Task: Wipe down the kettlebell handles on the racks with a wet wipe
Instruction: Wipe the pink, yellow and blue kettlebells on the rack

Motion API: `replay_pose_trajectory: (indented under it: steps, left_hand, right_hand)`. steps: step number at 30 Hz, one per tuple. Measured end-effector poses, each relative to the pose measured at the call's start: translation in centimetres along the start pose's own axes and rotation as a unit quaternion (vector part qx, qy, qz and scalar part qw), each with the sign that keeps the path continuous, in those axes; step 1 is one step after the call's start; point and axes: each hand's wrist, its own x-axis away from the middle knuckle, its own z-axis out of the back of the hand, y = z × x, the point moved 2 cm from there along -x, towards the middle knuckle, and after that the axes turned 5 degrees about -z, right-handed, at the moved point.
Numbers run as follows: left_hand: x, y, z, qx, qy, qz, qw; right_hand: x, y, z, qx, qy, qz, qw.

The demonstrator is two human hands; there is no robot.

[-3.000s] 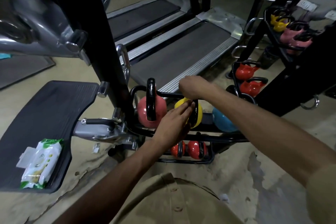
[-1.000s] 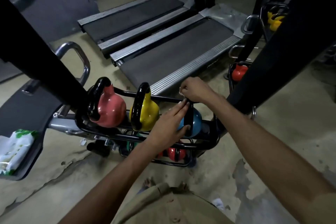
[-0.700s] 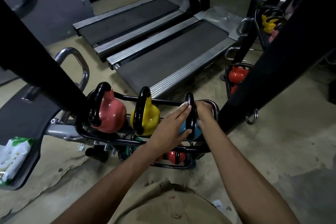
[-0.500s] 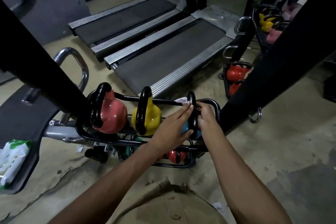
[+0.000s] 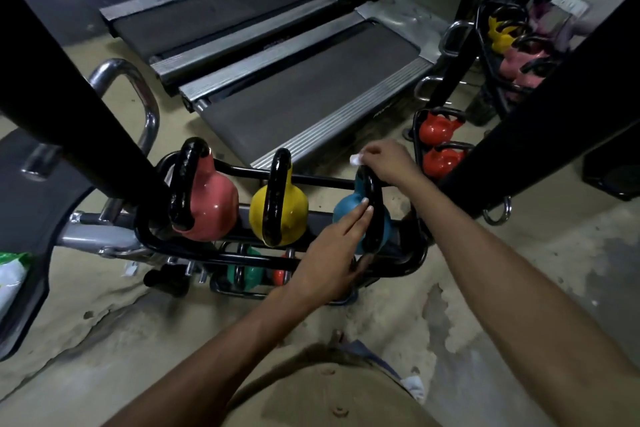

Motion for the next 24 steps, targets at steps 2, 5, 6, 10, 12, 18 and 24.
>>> replay_pose_trajectory:
  steps: [2, 5, 6, 10, 12, 18, 24]
  left_hand:
    - [-0.2, -0.1, 0.2, -0.010, 0.008, -0.006, 1.000]
    - [-0.1, 0.0, 0.4, -0.015, 0.010, -0.006, 1.000]
    - [-0.1, 0.0, 0.3, -0.020, 0.009, -0.004, 1.000]
    - [0.1, 0.4, -0.2, -0.025, 0.019, 0.013, 0.999]
    - [0.1, 0.9, -0.5, -0.020, 0.022, 0.026, 0.999]
    - [-0.1, 1.1, -0.7, -0.033, 0.029, 0.047, 0.998]
    - [0.0, 1.5, -1.2, -0.003, 0.035, 0.070, 0.997]
  right_hand:
    - [-1.0, -2.4, 0.3, 0.180, -0.086, 0.056, 0.978]
    - [-0.6, -5.3, -0.5, 0.434, -0.174, 0.128, 0.875]
    - [-0.5, -5.8, -0.8, 0.480, -0.176, 0.134, 0.849]
    - [-0.9, -6.1, -1.2, 0.495, -0.139, 0.129, 0.848]
    - [-1.7, -5.3, -1.0, 0.457, -0.105, 0.104, 0.877]
    - [-0.7, 0.9, 1.3, 0.076, 0.058, 0.011, 0.995]
    - [3.2, 4.8, -3.7, -0.631, -0.062, -0.281, 0.720]
